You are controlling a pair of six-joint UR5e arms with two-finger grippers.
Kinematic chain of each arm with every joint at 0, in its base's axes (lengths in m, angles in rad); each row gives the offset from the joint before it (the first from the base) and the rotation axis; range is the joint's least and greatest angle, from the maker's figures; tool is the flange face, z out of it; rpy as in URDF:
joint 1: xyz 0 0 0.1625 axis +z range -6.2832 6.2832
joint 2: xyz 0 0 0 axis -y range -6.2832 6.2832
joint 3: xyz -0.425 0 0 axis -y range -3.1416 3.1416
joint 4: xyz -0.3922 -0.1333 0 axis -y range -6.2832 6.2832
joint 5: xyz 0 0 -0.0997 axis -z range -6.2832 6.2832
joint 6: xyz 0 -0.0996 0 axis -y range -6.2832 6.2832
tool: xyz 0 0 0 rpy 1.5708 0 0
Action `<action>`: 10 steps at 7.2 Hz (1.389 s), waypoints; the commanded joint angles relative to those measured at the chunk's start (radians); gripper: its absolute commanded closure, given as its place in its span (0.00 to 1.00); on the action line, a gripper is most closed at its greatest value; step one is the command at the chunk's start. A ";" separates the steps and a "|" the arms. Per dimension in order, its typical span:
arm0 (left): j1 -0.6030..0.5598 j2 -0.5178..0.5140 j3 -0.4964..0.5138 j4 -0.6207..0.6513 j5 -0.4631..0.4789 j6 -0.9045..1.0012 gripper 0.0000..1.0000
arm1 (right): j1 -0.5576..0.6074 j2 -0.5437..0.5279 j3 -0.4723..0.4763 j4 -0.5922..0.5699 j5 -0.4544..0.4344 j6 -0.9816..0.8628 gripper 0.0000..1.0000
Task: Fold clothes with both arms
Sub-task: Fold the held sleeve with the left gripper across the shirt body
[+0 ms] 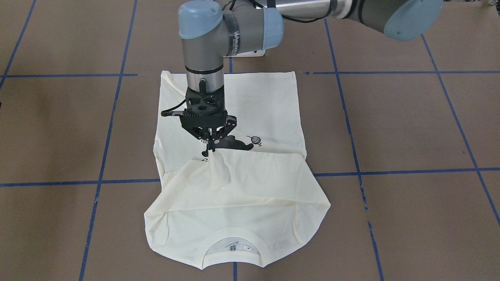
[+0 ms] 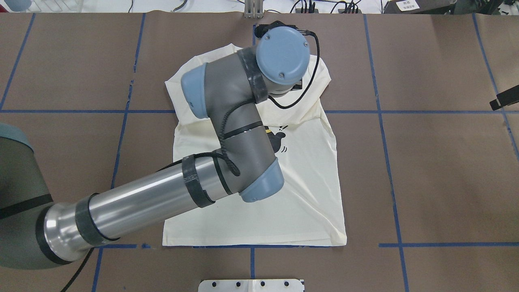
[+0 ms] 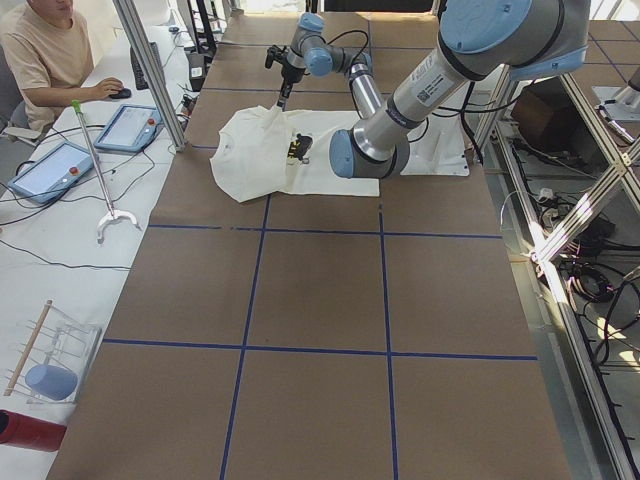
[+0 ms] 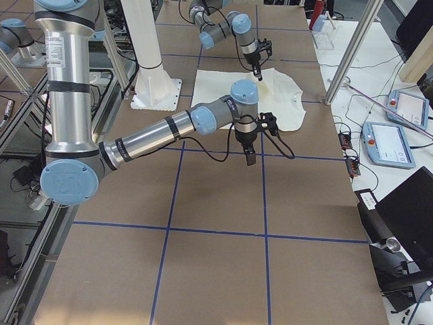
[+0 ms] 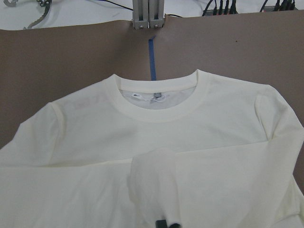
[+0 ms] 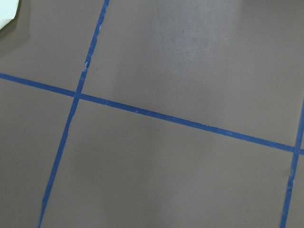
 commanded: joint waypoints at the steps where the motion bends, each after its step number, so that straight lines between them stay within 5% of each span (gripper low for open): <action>1: 0.042 -0.105 0.215 -0.120 0.050 -0.074 1.00 | 0.001 -0.006 0.000 0.001 0.000 0.000 0.00; 4: 0.091 -0.147 0.329 -0.259 0.073 -0.082 1.00 | 0.001 -0.006 0.000 -0.001 0.000 0.000 0.00; 5: 0.094 -0.147 0.326 -0.294 0.077 -0.079 0.78 | 0.001 -0.004 -0.001 -0.001 -0.001 0.000 0.00; 6: 0.102 -0.141 0.329 -0.410 0.077 -0.093 0.01 | 0.001 -0.003 -0.004 0.001 -0.001 0.000 0.00; 8: 0.102 -0.153 0.316 -0.429 0.070 -0.096 0.00 | 0.001 0.003 -0.007 0.001 0.002 0.000 0.00; 10: 0.065 -0.141 0.244 -0.335 -0.073 0.003 0.00 | -0.008 0.023 0.005 0.013 0.002 0.099 0.00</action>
